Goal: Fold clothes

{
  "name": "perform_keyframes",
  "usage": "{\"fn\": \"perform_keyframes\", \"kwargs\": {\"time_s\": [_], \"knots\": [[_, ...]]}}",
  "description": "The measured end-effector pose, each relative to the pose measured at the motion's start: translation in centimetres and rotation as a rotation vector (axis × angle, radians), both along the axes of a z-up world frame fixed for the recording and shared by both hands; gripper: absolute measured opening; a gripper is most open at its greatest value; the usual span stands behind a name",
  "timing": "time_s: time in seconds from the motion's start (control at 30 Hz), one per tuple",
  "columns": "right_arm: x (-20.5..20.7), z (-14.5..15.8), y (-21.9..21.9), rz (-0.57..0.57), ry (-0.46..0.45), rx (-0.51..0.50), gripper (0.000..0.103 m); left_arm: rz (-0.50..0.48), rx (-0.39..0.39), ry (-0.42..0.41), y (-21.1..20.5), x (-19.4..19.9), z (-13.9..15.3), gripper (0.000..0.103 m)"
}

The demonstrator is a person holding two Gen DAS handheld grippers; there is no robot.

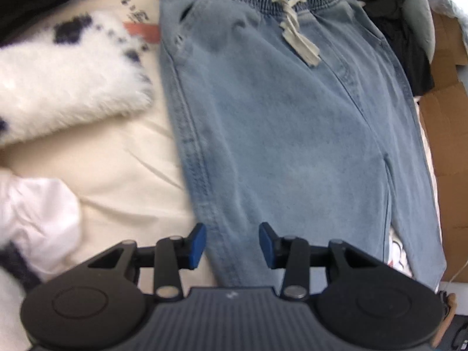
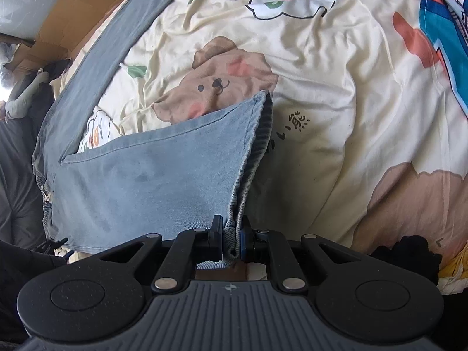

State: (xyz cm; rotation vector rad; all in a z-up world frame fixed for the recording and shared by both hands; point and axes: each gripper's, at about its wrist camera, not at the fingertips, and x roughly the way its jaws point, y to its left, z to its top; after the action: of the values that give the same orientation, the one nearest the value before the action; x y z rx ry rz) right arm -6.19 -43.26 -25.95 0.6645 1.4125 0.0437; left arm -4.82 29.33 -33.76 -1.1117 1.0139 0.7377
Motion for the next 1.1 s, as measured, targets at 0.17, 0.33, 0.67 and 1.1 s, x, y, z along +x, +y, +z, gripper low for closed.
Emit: {"fn": "perform_keyframes", "kwargs": {"time_s": [0.17,0.33,0.67,1.1], "knots": [[0.5,-0.2,0.1,0.005,0.008,-0.006,0.009,0.019,-0.024,-0.028,0.9,-1.0,-0.3,0.044],[0.7,-0.1,0.1,0.016,0.012,-0.011,0.009,0.049,-0.019,-0.04,1.2,-0.2,-1.3,0.044],[0.5,-1.0,0.3,0.014,0.057,-0.026,0.009,0.068,0.02,-0.075,4.1,1.0,-1.5,0.017],[-1.0,-4.8,1.2,0.034,0.156,-0.058,0.01,-0.098,0.075,0.075,4.5,1.3,-0.6,0.01]]}}
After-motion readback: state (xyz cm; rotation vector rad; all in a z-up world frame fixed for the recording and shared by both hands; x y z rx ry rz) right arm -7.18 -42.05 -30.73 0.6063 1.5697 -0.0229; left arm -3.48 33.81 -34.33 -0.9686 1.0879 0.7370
